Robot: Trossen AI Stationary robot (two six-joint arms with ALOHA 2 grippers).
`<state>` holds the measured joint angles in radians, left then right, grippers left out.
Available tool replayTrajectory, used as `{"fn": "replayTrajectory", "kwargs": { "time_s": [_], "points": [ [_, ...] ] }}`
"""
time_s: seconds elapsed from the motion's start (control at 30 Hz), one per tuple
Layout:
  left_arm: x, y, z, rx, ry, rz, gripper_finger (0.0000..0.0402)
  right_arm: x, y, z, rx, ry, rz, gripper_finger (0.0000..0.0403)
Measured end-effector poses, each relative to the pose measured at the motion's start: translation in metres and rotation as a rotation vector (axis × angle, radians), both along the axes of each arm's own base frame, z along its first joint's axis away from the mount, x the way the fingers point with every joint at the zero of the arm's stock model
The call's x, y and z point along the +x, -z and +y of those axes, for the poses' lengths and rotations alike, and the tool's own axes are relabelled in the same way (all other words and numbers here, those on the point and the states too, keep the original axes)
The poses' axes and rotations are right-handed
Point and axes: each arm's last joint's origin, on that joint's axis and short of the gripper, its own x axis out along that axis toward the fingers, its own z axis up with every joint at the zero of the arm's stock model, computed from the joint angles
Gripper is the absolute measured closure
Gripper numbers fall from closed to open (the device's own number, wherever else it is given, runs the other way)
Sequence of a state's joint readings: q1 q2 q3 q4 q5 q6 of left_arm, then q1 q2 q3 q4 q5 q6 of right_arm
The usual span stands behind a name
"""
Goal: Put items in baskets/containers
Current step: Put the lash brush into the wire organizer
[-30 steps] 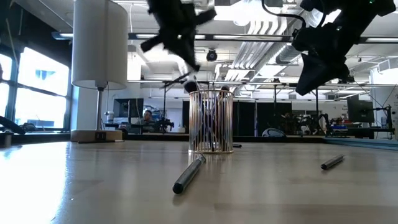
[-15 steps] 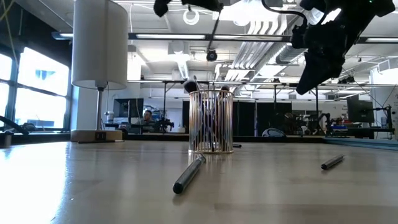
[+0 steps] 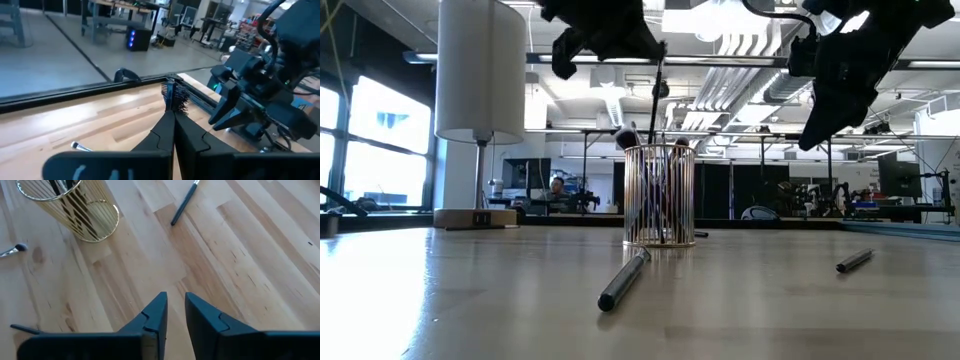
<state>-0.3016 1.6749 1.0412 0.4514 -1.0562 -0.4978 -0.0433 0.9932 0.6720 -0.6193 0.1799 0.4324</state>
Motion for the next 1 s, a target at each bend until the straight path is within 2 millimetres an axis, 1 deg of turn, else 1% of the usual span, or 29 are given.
{"fn": "replayTrajectory", "kwargs": {
  "time_s": [0.1,0.2,0.33,0.47,0.73,0.87,1.0],
  "points": [
    [-0.002,0.008,0.001,0.032,0.035,0.000,0.0401,0.000,0.000,0.000,0.000,0.000,0.000,0.0348],
    [0.004,0.019,0.003,0.069,0.074,0.035,0.0401,0.000,0.000,0.000,0.000,-0.001,-0.001,0.0354],
    [0.011,0.030,0.003,0.060,0.112,0.027,0.0401,0.000,0.000,0.000,-0.003,-0.004,0.000,0.0362],
    [0.016,0.046,0.000,0.040,0.162,0.059,0.0401,0.000,0.000,0.000,0.003,0.004,-0.002,0.0368],
    [0.016,0.050,0.000,0.051,0.183,0.107,0.0399,0.000,0.000,0.000,-0.001,0.010,-0.005,0.0367],
    [0.016,0.050,-0.001,0.073,0.201,0.128,0.0375,0.000,0.000,0.000,-0.002,0.011,-0.005,0.0371],
    [0.016,0.050,-0.001,0.090,0.205,0.142,0.0329,0.001,-0.001,0.000,-0.007,0.015,-0.010,0.0376]
  ]
}}
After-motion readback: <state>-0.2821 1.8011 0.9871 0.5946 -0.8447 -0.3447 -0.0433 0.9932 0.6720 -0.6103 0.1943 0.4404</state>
